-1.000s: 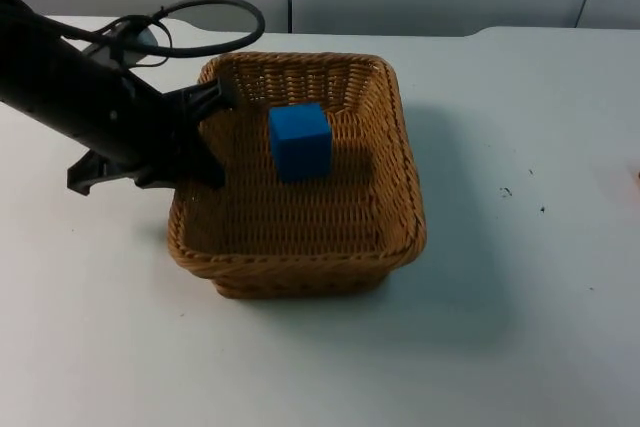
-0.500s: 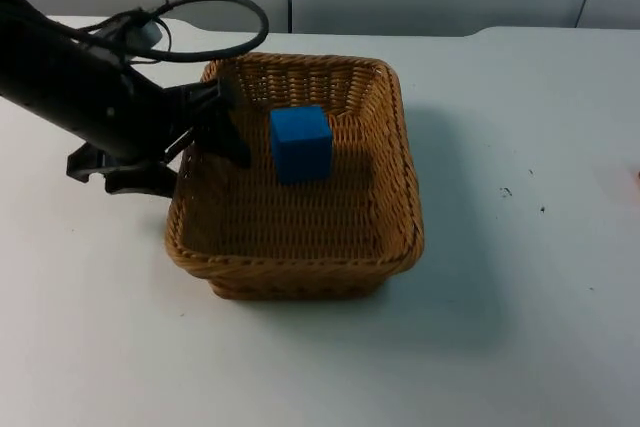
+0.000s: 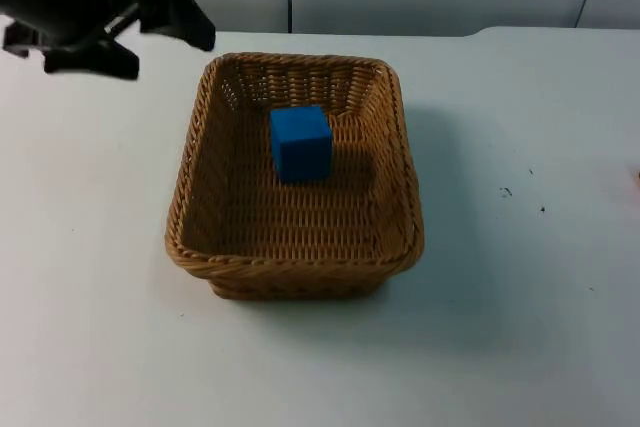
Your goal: Pick up the basket with the left hand and place the blue cube into the basket with the right hand.
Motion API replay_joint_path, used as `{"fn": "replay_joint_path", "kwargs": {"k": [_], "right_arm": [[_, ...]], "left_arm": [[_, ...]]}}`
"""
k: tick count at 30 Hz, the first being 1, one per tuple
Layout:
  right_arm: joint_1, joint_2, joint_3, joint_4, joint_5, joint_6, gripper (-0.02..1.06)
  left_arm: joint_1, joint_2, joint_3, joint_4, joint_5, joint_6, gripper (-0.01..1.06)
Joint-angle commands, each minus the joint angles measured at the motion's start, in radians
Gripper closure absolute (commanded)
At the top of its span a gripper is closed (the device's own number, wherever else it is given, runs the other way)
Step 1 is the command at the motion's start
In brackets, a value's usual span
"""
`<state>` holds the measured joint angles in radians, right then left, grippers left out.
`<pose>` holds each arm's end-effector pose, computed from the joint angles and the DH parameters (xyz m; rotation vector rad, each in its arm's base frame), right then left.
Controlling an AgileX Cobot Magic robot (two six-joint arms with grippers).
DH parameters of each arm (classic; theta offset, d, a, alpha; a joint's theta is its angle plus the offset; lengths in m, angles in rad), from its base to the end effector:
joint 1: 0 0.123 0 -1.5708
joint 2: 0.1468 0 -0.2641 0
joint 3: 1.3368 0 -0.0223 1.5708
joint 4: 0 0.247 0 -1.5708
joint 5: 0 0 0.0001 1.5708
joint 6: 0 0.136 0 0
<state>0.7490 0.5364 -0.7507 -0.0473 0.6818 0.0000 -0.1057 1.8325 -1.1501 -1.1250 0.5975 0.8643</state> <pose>0.1131 0.0996 0.3339 -0.7381 1.8332 0.4392 0.3870 -0.1106 0.1550 0.1446 2.4325 -0.7796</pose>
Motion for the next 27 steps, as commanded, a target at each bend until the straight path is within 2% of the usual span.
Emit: {"fn": "replay_joint_path", "kwargs": {"k": [1, 8, 13, 18, 22, 27], "right_arm": [[0.003, -0.002, 0.005, -0.001, -0.007, -0.025, 0.26], [0.003, -0.002, 0.005, -0.001, -0.014, -0.044, 0.26], [0.003, -0.002, 0.005, -0.008, -0.014, -0.044, 0.26], [0.003, -0.002, 0.005, -0.008, -0.014, -0.055, 0.26], [0.003, -0.002, 0.005, -0.010, -0.014, -0.056, 0.26], [0.003, -0.002, 0.005, -0.010, -0.012, -0.056, 0.26]], "left_arm": [[0.036, -0.089, -0.002, 0.036, 0.051, -0.022, 0.26], [0.065, -0.341, -0.002, 0.197, 0.114, -0.130, 0.26], [0.064, -0.594, 0.000, 0.258, 0.212, -0.162, 0.26], [0.064, -0.733, 0.007, 0.338, 0.287, -0.205, 0.26], [0.064, -0.965, 0.131, 0.398, 0.285, -0.221, 0.26], [0.064, -1.112, 0.244, 0.434, 0.276, -0.234, 0.26]]}}
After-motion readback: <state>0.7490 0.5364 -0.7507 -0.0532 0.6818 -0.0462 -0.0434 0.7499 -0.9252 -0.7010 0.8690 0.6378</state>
